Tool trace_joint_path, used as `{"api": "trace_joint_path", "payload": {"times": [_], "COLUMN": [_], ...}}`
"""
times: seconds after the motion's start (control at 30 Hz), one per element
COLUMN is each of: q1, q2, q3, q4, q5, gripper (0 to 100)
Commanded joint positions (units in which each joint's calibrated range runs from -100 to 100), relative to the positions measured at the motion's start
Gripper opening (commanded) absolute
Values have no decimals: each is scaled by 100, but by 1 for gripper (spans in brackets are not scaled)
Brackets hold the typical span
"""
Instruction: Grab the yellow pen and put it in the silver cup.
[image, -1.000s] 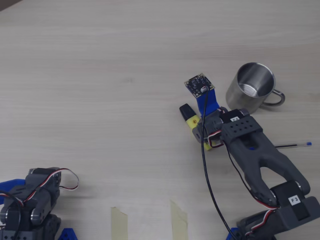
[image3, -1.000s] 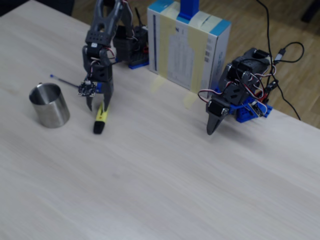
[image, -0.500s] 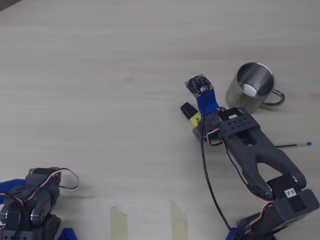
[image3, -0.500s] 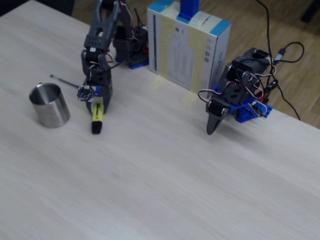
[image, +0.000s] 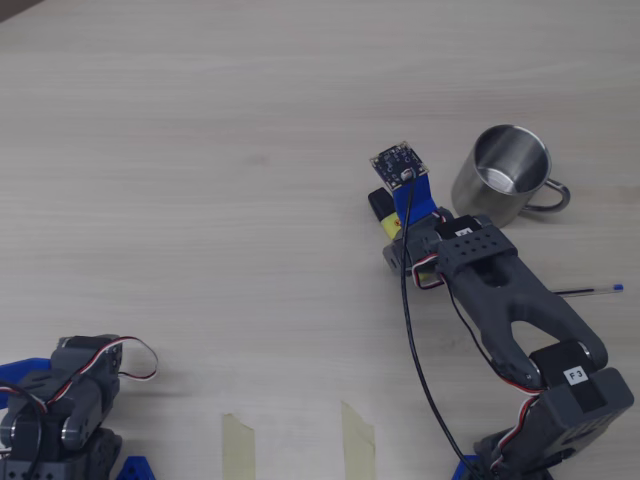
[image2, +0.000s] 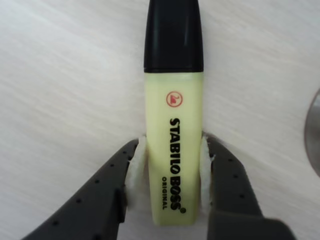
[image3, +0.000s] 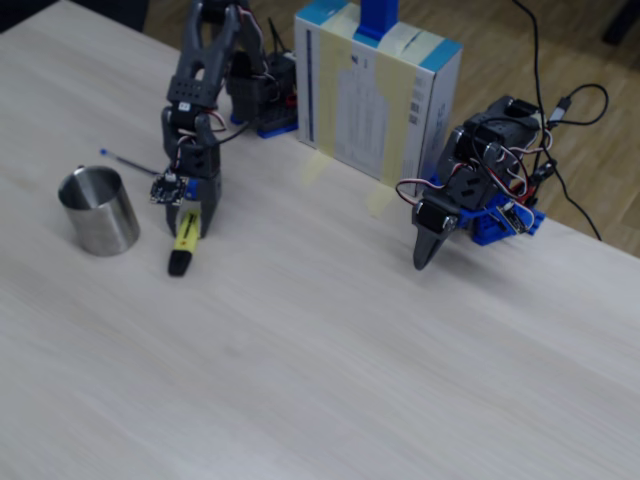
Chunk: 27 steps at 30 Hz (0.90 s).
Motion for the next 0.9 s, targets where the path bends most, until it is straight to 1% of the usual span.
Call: {"api": "trace_joint_path", "payload": {"times": [0.0,0.1,0.23,0.27,0.67,0.87], "q1": [46,37,46,46,55,46], "q2": [-5,-5,-13,-21,-826,-1316], "q3": [-122,-113,-104,-104,655,790], "q4": [-19,-19,-19,-19,-79,-87], "q5": [30,9,19,14,-23,-23], "gripper": [18,15,2,1,2,2]}}
